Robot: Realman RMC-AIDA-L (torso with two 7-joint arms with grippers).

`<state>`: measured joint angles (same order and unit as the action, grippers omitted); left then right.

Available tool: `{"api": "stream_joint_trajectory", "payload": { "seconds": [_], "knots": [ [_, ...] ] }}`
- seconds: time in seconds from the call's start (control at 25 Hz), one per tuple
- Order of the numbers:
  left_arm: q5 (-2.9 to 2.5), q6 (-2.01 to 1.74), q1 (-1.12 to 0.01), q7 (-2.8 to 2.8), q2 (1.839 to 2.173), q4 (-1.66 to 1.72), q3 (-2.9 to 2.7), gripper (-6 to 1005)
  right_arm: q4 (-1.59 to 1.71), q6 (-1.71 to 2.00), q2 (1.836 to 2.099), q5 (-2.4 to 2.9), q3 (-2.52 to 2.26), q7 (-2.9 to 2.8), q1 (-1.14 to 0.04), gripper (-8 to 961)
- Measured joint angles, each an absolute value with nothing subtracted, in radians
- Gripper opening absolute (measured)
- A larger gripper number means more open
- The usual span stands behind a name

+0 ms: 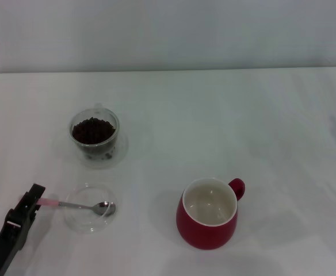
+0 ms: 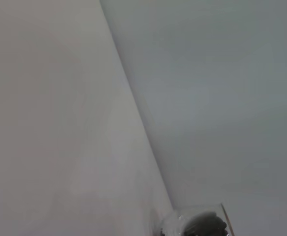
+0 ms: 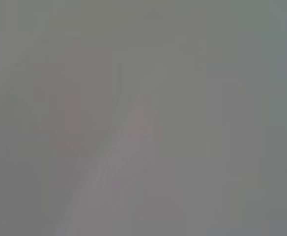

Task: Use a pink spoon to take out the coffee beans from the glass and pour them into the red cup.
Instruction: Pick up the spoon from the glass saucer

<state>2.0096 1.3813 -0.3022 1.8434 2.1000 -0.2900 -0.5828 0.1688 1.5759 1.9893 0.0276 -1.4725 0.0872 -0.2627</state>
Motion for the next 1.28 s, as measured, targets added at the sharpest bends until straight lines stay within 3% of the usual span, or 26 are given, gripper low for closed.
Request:
{"api": "stream_joint_trajectory", "payload": {
  "seconds": [0.2, 0.28, 0.72, 1.28],
  "knots": [
    [2.01, 1.378, -0.302, 1.852, 2.099, -0.291, -0.583, 450, 0.169, 1.58, 1.994, 0.028, -1.471, 0.091, -0.261, 605],
    [2.01, 1.377, -0.302, 1.862, 2.099, -0.292, -0.583, 309, 0.169, 1.58, 1.996, 0.028, -1.471, 0.1, -0.261, 606],
    [2.011, 1.387, -0.29, 1.872, 2.095, -0.295, -0.583, 129, 0.169, 1.58, 2.002, 0.035, -1.472, 0.114, -0.261, 606],
    [1.933, 1.586, -0.261, 1.894, 2.082, -0.157, -0.592, 130, 0.158, 1.63, 2.009, 0.039, -1.486, 0.103, -0.257, 605]
  ]
}}
